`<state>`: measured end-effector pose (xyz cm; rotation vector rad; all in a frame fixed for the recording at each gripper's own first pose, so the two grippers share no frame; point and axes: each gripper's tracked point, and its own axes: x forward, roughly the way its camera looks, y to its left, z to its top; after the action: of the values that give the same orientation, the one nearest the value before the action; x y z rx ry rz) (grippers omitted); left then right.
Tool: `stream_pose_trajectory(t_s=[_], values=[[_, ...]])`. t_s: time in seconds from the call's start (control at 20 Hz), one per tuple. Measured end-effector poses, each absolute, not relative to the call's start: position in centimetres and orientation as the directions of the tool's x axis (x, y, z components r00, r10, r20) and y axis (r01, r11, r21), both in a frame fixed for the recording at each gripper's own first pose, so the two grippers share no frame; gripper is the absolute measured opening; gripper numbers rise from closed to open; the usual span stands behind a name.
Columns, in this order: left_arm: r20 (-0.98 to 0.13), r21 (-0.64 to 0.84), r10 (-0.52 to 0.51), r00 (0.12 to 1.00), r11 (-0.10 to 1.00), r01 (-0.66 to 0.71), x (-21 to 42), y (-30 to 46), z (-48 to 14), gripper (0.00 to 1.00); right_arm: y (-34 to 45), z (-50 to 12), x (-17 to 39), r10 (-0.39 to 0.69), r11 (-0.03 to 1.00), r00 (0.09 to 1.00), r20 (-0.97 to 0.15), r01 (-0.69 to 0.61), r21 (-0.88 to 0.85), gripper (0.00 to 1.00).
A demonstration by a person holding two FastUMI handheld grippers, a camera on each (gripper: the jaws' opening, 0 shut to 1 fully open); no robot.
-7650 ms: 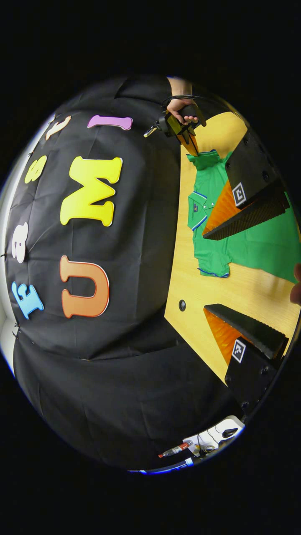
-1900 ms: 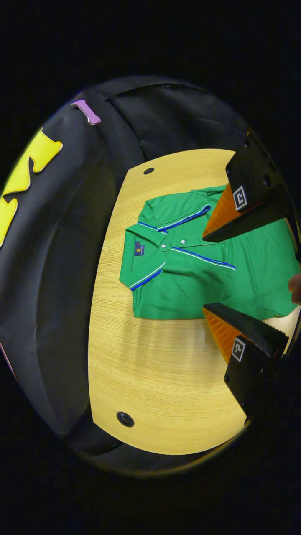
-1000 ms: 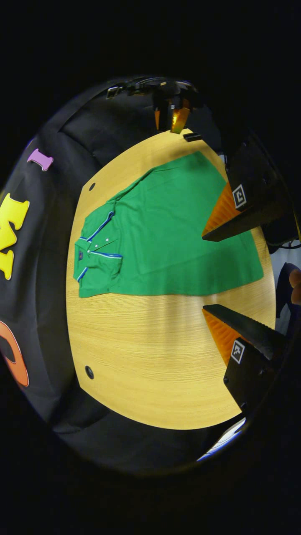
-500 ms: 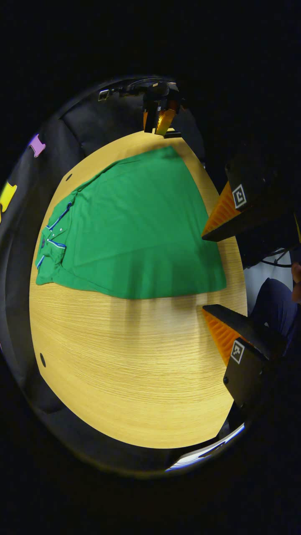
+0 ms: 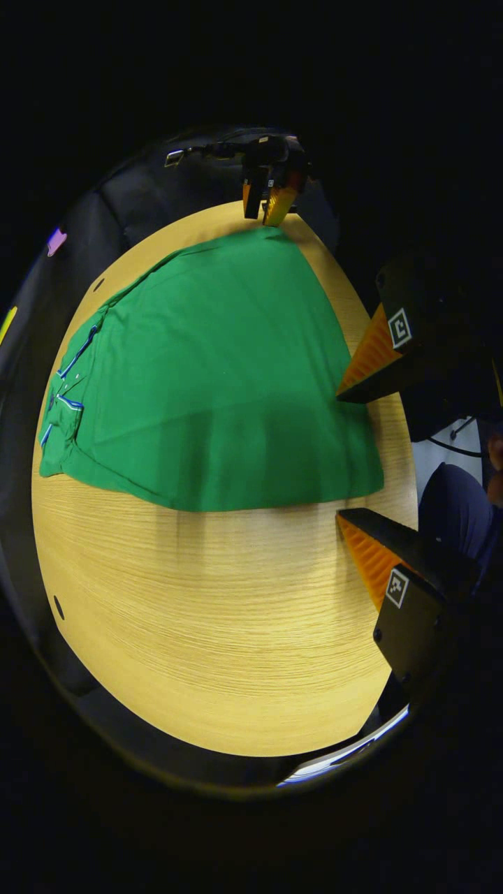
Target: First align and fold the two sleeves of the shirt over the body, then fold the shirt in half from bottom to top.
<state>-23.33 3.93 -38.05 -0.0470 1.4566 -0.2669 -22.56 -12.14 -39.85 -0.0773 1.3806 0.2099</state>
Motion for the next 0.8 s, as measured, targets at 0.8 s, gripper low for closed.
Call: stream_pose_trajectory(t_s=[0.8], values=[[-0.999, -0.024, -0.028, 0.034, 0.991, 0.132, -23.5, 3.9, -39.1, 0.83, -10.6, -40.9, -23.1, 0.06, 0.974, 0.107, -0.992, -0.225, 0.034, 0.58]])
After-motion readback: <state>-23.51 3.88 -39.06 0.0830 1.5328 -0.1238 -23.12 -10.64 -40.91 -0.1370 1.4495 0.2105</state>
